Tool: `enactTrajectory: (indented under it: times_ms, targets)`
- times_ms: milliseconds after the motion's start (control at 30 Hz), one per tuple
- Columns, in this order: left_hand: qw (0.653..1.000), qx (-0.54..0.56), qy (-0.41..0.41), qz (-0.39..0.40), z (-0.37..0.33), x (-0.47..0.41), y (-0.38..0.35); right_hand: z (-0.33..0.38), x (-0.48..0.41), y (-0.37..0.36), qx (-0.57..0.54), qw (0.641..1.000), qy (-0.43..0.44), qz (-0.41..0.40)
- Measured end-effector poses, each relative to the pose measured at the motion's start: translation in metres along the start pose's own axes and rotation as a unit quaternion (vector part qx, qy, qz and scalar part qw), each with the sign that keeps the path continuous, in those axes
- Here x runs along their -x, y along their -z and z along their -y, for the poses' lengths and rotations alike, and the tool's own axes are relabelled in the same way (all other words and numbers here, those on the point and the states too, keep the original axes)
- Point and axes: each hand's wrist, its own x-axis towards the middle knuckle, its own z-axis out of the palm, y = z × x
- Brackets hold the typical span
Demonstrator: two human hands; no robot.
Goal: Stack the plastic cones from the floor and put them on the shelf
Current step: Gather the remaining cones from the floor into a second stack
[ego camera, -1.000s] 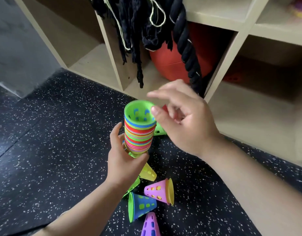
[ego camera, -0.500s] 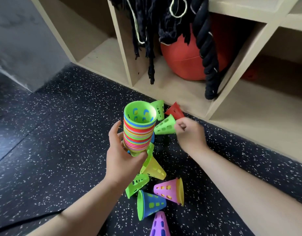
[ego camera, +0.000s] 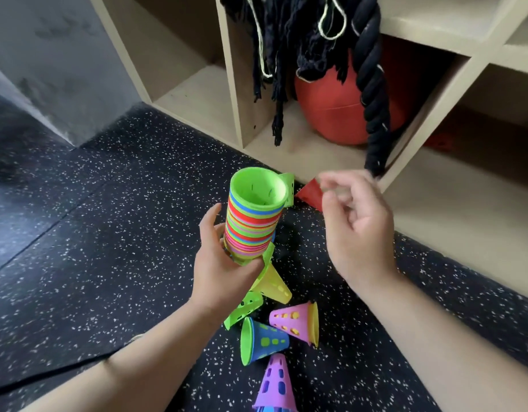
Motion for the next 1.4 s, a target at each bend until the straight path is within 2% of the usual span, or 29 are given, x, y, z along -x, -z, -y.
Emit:
enactTrajectory:
  times_ms: [33, 100, 167, 200, 267, 367, 467, 667, 767, 833, 867, 967, 1100, 1167, 1233, 1267, 1333, 1400]
  targets:
    - [1.000, 0.003, 0.003, -0.009, 0.002, 0.005, 0.004, -0.009, 0.011, -0.005, 0.018, 0.999, -0.050, 0.014]
    - [0.999, 0.012, 0.015, -0.027, 0.007, 0.014, 0.012, -0.030, 0.026, -0.020, 0.101, 0.978, -0.100, 0.153]
    - [0.999, 0.013, 0.024, -0.042, 0.014, 0.022, 0.019, -0.037, 0.035, -0.037, 0.170, 0.923, -0.174, 0.300]
    - [0.998, 0.011, 0.026, -0.050, 0.017, 0.025, 0.023, -0.037, 0.037, -0.046, 0.194, 0.901, -0.193, 0.337]
    - [0.998, 0.003, 0.029, -0.060, 0.022, 0.028, 0.028, -0.034, 0.040, -0.061, 0.243, 0.880, -0.159, 0.375]
    - [0.997, -0.009, 0.033, -0.064, 0.023, 0.029, 0.034, -0.029, 0.045, -0.077, 0.282, 0.860, -0.051, 0.422]
    - [0.998, -0.019, 0.026, -0.061, 0.021, 0.027, 0.037, -0.036, 0.046, -0.078, 0.308, 0.865, -0.033, 0.396]
    - [0.999, -0.032, 0.024, -0.034, 0.016, 0.024, 0.032, -0.063, 0.027, -0.022, 0.245, 0.948, -0.098, 0.181]
    - [0.999, -0.040, 0.022, -0.024, 0.012, 0.025, 0.023, -0.037, 0.005, 0.013, 0.077, 0.971, -0.227, 0.007]
    - [0.999, -0.043, 0.020, -0.022, 0.011, 0.026, 0.017, -0.010, -0.013, 0.030, -0.086, 0.952, -0.282, -0.079]
    - [0.999, -0.043, 0.019, -0.020, 0.010, 0.026, 0.014, 0.006, -0.022, 0.036, -0.145, 0.941, -0.291, -0.094]
    - [0.999, -0.048, 0.011, -0.006, 0.007, 0.027, 0.005, 0.040, -0.034, 0.038, -0.225, 0.928, -0.293, -0.043]
    - [0.999, -0.052, -0.006, 0.004, 0.002, 0.028, -0.005, 0.044, -0.029, 0.027, -0.192, 0.934, -0.295, 0.063]
    - [0.999, -0.050, -0.009, 0.005, 0.001, 0.027, -0.008, 0.031, -0.021, 0.031, -0.170, 0.933, -0.313, 0.052]
    - [0.999, -0.039, -0.008, 0.003, 0.001, 0.026, -0.008, 0.008, -0.007, 0.038, -0.093, 0.943, -0.317, 0.035]
    - [0.999, -0.035, -0.009, 0.001, 0.001, 0.026, -0.008, -0.007, 0.002, 0.040, -0.020, 0.949, -0.307, 0.061]
    - [0.999, -0.033, -0.012, -0.002, 0.001, 0.026, -0.007, -0.040, 0.024, 0.038, 0.131, 0.932, -0.282, 0.187]
    - [1.000, -0.029, -0.011, -0.006, 0.002, 0.027, -0.006, -0.069, 0.047, 0.030, 0.219, 0.886, -0.277, 0.302]
